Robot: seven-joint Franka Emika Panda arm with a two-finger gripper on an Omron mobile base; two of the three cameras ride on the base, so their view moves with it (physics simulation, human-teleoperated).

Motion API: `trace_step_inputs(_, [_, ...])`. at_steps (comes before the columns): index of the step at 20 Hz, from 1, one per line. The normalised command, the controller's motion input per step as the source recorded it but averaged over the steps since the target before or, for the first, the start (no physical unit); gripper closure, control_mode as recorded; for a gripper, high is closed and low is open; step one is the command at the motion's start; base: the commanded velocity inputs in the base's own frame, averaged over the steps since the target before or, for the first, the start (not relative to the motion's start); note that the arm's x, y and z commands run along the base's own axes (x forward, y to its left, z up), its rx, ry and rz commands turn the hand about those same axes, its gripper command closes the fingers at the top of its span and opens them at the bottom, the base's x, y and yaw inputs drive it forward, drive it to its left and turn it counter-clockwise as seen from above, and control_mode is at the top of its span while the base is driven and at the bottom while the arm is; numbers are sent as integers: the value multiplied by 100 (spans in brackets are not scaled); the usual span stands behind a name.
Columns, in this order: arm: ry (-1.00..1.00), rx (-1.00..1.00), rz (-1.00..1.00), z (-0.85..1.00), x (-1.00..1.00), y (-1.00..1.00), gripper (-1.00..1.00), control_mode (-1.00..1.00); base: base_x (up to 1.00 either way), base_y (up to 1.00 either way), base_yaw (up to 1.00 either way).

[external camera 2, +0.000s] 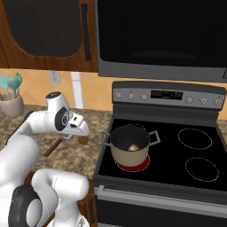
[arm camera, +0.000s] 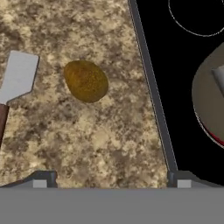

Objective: Put the avocado and mushroom in the pot. Retrieve the spatula and lightly stir the vegetables in the pot.

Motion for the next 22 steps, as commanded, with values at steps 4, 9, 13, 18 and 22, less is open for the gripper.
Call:
trace_step_inputs(4, [26, 6, 0, -42, 96, 4, -100, -100, 0, 0, 0])
trace_step_inputs(9, [6, 0, 0, -23, 34, 4, -100, -100, 0, 0, 0])
trace_step_inputs(13, [0, 0, 0, -26, 25, 10, -100, -100, 0, 0, 0])
trace_step_inputs(18, [1, 0, 0, -29, 9, 2, -100, -100, 0, 0, 0])
trace_step_inputs(22, [0, 0, 0, -33, 5, 0, -100, -100, 0, 0, 0])
